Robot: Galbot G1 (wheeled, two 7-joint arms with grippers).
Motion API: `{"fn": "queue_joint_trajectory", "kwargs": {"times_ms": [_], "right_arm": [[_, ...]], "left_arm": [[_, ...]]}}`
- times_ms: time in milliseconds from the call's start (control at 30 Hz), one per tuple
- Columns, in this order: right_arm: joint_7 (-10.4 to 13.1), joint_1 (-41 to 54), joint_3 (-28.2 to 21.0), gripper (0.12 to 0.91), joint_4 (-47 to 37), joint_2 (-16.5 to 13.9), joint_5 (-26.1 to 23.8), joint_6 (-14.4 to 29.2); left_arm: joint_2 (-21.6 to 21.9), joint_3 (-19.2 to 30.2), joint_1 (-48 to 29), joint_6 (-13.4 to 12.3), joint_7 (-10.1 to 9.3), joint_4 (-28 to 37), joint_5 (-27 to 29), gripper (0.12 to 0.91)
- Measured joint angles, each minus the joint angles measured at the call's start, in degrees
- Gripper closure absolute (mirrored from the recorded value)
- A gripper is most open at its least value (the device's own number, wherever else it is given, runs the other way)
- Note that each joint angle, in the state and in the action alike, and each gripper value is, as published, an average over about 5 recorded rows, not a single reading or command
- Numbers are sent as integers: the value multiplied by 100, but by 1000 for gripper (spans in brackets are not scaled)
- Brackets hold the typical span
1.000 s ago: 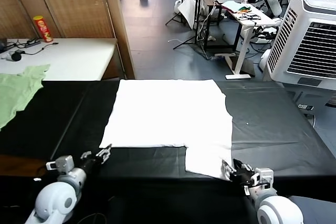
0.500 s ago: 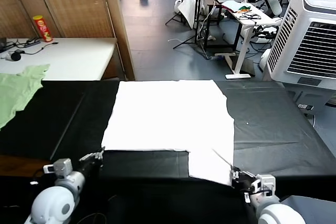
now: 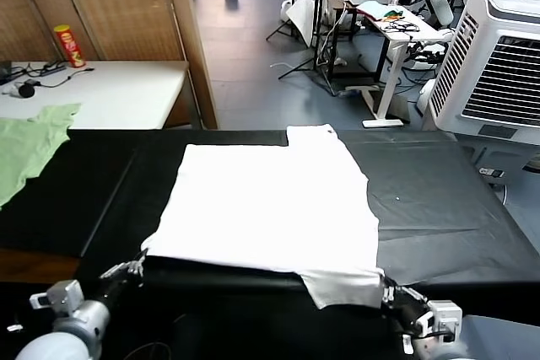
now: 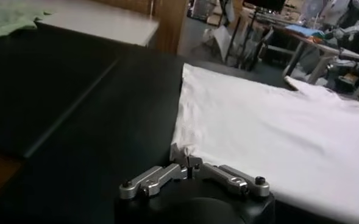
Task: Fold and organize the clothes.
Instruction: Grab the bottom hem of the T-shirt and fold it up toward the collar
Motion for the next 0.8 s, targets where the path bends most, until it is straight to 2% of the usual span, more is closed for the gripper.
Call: {"fn": "queue_joint_trajectory", "kwargs": {"times_ms": [167,367,567,800], "right_arm": [[-91,817,-215,903,-779,-207,-5,207],[-213,1490,-475,903,-1563,-403,-94,398],[-422,1930,-677,903,-2238,-539,-164,701],[-674,2369,-959,903,-2841,-560,16,1151]], "left_arm": [[-188,303,-626,-121,35,320,450,903],[-207,746,-1372,-266,104,892,996,903],[-172,1041,-2022,-325,151,1538,1162,903],[-157,1179,-2439,-347,209,2071,1256,903]]}}
